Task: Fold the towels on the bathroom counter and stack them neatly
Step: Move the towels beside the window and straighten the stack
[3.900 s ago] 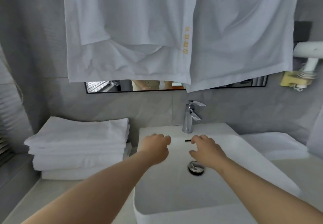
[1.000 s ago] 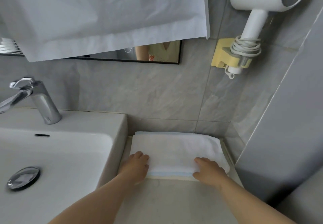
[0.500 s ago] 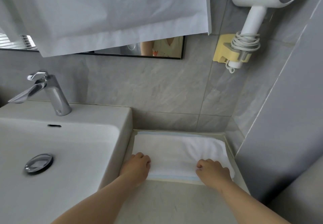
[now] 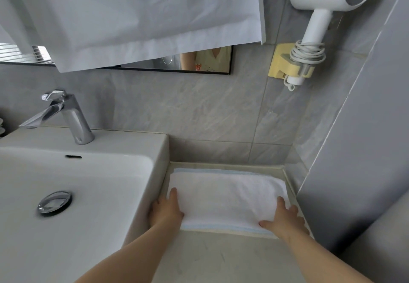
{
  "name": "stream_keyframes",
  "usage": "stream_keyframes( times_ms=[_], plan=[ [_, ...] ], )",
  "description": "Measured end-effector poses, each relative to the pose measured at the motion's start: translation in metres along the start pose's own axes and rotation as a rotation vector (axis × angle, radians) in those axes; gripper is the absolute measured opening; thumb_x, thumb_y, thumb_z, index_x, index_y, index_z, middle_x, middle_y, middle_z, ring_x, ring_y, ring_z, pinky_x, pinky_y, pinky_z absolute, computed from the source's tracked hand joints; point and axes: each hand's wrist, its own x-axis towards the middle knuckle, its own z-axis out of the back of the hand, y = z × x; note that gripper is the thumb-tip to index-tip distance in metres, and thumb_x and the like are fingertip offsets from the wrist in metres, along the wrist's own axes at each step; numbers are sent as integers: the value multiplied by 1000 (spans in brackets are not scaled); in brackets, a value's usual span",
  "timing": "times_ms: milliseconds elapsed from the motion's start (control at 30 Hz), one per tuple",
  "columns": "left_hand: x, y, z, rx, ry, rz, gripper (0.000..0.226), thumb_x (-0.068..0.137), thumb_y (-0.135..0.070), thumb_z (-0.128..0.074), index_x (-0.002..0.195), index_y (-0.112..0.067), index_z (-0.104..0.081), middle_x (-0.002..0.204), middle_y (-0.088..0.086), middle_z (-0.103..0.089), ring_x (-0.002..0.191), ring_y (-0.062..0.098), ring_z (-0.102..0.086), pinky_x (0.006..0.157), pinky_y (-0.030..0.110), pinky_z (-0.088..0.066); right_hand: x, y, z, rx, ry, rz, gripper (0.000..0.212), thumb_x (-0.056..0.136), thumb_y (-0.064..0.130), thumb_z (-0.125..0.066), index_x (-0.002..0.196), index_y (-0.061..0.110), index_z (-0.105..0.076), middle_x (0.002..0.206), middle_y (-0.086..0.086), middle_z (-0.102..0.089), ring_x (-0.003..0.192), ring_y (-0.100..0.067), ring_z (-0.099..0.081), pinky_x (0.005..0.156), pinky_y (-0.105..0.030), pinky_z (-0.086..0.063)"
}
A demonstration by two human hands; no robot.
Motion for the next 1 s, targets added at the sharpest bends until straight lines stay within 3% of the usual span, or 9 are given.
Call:
stream_keyframes(
  times_ms=[133,300,400,467,500,633,767,900,1000],
  plan=[
    [-3,-5,0,100,-45,3,62,93,-36,-48,145,-29,-14,135,10,-36,124,28,-37,100,36,-37,4,2,2,-66,9,-22,102,76,62,-63,147,27,3,144,-12,-23,129,-32,-32,99,-42,-38],
    [-5,-11,-4,88,-126,32,73,97,-26,-41,148,-27,11,140,11,-38,124,26,-43,100,35,-37,2,8,5,-203,-94,-31,105,72,68,-62,147,30,1,145,-11,-26,131,-28,-29,100,-40,-36],
    [0,-14,-3,-157,-152,125,63,98,-39,-37,150,-19,-7,136,14,-47,120,31,-49,99,38,-40,0,10,9,-191,-156,-1,110,72,64,-65,148,29,6,146,-11,-27,132,-28,-31,102,-38,-34],
    [5,-18,4,-315,-89,207,59,98,-49,-23,148,-16,-25,138,11,-47,126,30,-45,107,39,-33,5,9,13,-55,-199,12,105,77,52,-68,148,24,4,145,-13,-32,130,-30,-37,102,-38,-36],
    [6,-20,9,-354,-63,221,55,100,-42,-24,147,-15,-25,140,9,-45,129,28,-43,109,37,-31,10,8,15,95,-213,6,100,79,42,-70,148,21,-1,144,-13,-36,127,-32,-42,100,-38,-39],
    [9,-27,36,-609,15,308,42,93,-17,-51,130,-1,-38,129,14,-46,119,28,-47,91,29,-39,26,7,24,703,-72,-53,73,79,14,-73,138,-1,-33,137,-19,-46,123,-35,-47,98,-40,-42],
    [12,-27,54,-840,85,299,50,84,-11,-63,127,7,-45,122,21,-51,113,36,-49,96,38,-42,24,12,36,816,31,-74,45,84,3,-65,125,-5,-49,126,-22,-54,113,-36,-53,89,-39,-46],
    [11,-30,68,-867,163,247,51,80,-6,-63,127,6,-46,117,21,-55,108,37,-53,94,39,-46,17,17,51,825,17,-16,37,83,-4,-60,120,-7,-53,113,-21,-58,95,-30,-53,89,-40,-45],
    [9,-35,78,-877,194,159,59,77,-8,-70,130,4,-47,120,21,-56,108,38,-55,94,42,-46,6,23,59,890,36,56,35,84,4,-65,117,-3,-55,101,-13,-58,91,-27,-54,79,-35,-46]
  ],
)
